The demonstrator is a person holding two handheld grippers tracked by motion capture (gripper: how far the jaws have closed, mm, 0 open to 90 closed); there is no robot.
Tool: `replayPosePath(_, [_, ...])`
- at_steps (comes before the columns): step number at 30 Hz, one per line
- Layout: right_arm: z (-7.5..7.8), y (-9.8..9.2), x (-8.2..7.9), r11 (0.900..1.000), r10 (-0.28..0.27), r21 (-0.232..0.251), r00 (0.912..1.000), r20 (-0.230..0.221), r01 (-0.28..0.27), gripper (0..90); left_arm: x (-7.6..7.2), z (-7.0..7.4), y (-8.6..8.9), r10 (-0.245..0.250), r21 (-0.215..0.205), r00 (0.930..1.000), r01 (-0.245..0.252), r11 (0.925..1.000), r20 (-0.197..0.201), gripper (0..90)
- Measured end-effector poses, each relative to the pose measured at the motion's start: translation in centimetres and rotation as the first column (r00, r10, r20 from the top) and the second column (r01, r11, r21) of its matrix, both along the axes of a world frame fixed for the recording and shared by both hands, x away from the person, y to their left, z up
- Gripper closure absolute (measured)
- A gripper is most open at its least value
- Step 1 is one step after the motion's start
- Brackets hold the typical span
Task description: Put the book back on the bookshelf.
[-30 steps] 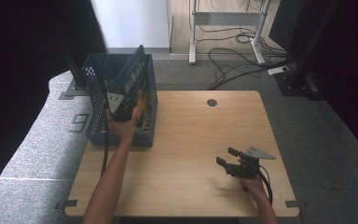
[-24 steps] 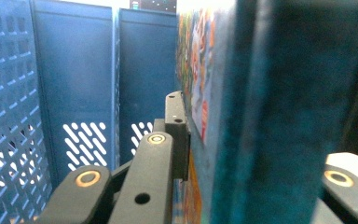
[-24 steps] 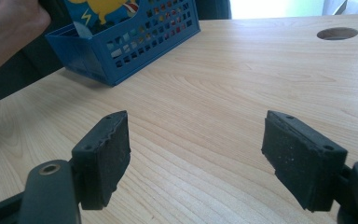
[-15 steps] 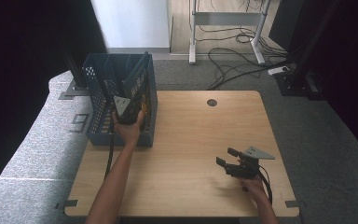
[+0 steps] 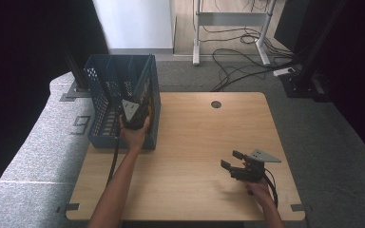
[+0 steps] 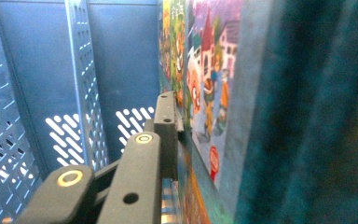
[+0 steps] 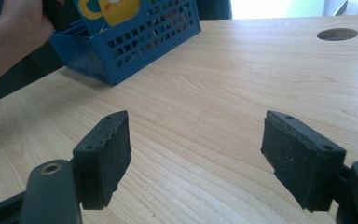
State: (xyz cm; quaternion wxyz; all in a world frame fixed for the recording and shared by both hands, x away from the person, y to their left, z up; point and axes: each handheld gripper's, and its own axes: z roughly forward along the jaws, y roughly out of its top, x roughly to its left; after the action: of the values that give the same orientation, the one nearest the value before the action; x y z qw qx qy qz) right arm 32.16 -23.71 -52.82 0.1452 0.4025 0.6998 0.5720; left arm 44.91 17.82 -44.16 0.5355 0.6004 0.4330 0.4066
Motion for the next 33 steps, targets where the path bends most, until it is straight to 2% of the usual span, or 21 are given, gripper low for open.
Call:
replayPosePath(5, [0.0, 0.0, 0.0, 1.0, 0.002, -0.001, 1.0, -0.001, -0.002, 23.0, 0.0, 0.0, 0.1, -0.017, -0.003, 0.9999, 0.017, 0.9999, -0.003, 69.5])
replayPosePath(13, [-0.1, 0.1, 0.0, 1.0, 0.003, -0.002, 1.0, -0.004, -0.003, 23.0, 0.0, 0.3, 0.6, -0.076, -0.012, 0.9964, 0.076, 0.9971, -0.037, 61.0])
replayPosePath(18, [-0.2, 0.1, 0.1, 1.0, 0.005, 0.006, 1.0, -0.006, -0.005, 23.0, -0.1, 0.2, 0.5, -0.103, -0.006, 0.9922, 0.103, 0.9946, -0.069, 49.1])
replayPosePath(19, [-0.2, 0.1, 0.2, 1.0, 0.005, 0.004, 1.0, -0.004, -0.005, 22.9, -0.1, 0.3, 0.5, -0.105, -0.001, 0.9913, 0.105, 0.9944, -0.079, 44.6])
replayPosePath(23, [-0.3, 0.0, 0.4, 1.0, 0.003, 0.011, 0.9999, -0.01, -0.003, 22.8, -0.2, 0.4, 0.6, -0.108, -0.018, 0.9887, 0.107, 0.9941, -0.104, 41.4])
replayPosePath(26, [-0.3, 0.0, 0.5, 1.0, 0.006, 0.011, 0.9999, -0.009, -0.006, 22.9, -0.2, 0.6, 0.8, -0.103, -0.019, 0.9891, 0.102, 0.9946, -0.105, 41.6])
replayPosePath(28, [-0.3, 0.0, 0.5, 1.0, 0.009, 0.012, 1.0, -0.004, -0.009, 23.0, -0.3, 0.7, 0.9, -0.082, -0.006, 0.9921, 0.082, 0.9966, -0.095, 43.3])
replayPosePath(29, [-0.3, 0.0, 0.6, 1.0, 0.009, 0.013, 1.0, -0.004, -0.009, 23.0, -0.4, 0.8, 1.0, -0.062, 0.003, 0.9944, 0.063, 0.998, -0.085, 47.1])
replayPosePath(31, [-0.4, -0.1, 0.7, 1.0, 0.008, 0.014, 0.9999, -0.008, -0.008, 22.9, -0.5, 1.0, 1.2, -0.041, 0.007, 0.9963, 0.042, 0.9991, -0.075, 67.1])
replayPosePath(32, [-0.4, -0.1, 0.7, 1.0, 0.01, 0.012, 0.9999, -0.009, -0.009, 22.9, -0.6, 1.2, 1.3, -0.03, 0.019, 0.9979, 0.031, 0.9993, -0.057, 72.7])
replayPosePath(33, [-0.4, -0.1, 0.7, 1.0, 0.01, 0.012, 0.9999, -0.009, -0.009, 22.9, -0.7, 1.3, 1.3, -0.028, 0.029, 0.9984, 0.029, 0.9992, -0.049, 72.7])
